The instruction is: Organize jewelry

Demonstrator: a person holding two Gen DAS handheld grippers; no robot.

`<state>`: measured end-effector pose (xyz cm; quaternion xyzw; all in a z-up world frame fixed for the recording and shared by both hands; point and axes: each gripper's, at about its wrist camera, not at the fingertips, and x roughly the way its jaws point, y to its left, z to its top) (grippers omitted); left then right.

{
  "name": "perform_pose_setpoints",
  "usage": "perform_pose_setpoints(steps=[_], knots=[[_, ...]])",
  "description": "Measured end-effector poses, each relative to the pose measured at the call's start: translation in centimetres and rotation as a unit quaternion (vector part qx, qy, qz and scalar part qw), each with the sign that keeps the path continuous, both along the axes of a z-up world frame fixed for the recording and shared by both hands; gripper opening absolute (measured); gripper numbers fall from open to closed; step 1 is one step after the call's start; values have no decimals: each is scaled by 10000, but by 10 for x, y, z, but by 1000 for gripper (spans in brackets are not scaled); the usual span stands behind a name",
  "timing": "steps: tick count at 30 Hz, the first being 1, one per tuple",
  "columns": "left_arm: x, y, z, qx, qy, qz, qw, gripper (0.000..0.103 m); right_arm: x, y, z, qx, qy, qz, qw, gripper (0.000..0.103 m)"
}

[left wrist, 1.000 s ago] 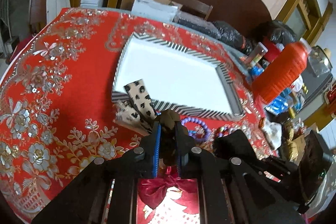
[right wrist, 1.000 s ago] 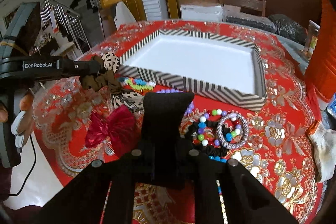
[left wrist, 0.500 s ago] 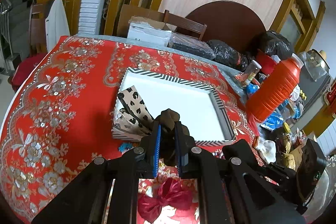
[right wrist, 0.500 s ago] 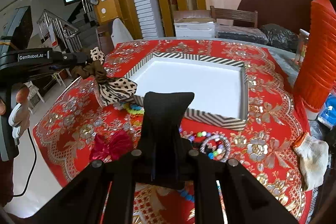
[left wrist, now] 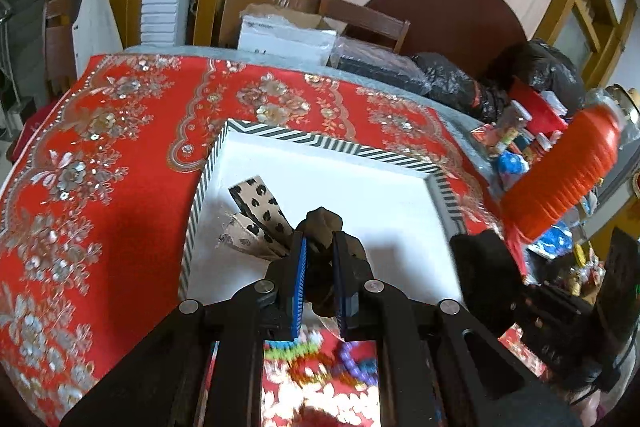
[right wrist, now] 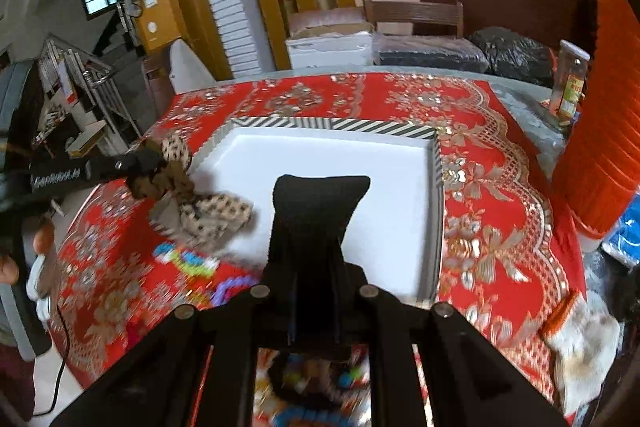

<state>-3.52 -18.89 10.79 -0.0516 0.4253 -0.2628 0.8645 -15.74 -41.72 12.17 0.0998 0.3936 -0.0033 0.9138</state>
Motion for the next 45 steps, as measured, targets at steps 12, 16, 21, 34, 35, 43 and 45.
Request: perform_pose_setpoints(steps=[12,16,21,34,35,43,45], knots=[[31,1,-53,371,348,241,9984,2,58,-30,-71,172,869,-376,9954,14],[25,2,-53,291,300,165,9990,12,52,-30,-75,160,877,-421,9951,22],[14,5,-44,217,164,233,9994,26,45,-26,-62,211,762,-441,9959,49],[-37,7,-10,531,-516,367,9966,27,-18,12,-13,-116,152,-244,9995,62],[-42,7,-8,552,-568,370,9962,27,-23,16,-10,-164,129,-217,9995,62],[-81,11,12,650,-961,364,9926,27,-58,30,0,-164,-63,-203,9996,66],[-89,11,15,674,-1027,366,9917,27,-64,35,3,-218,-102,-209,9995,67]])
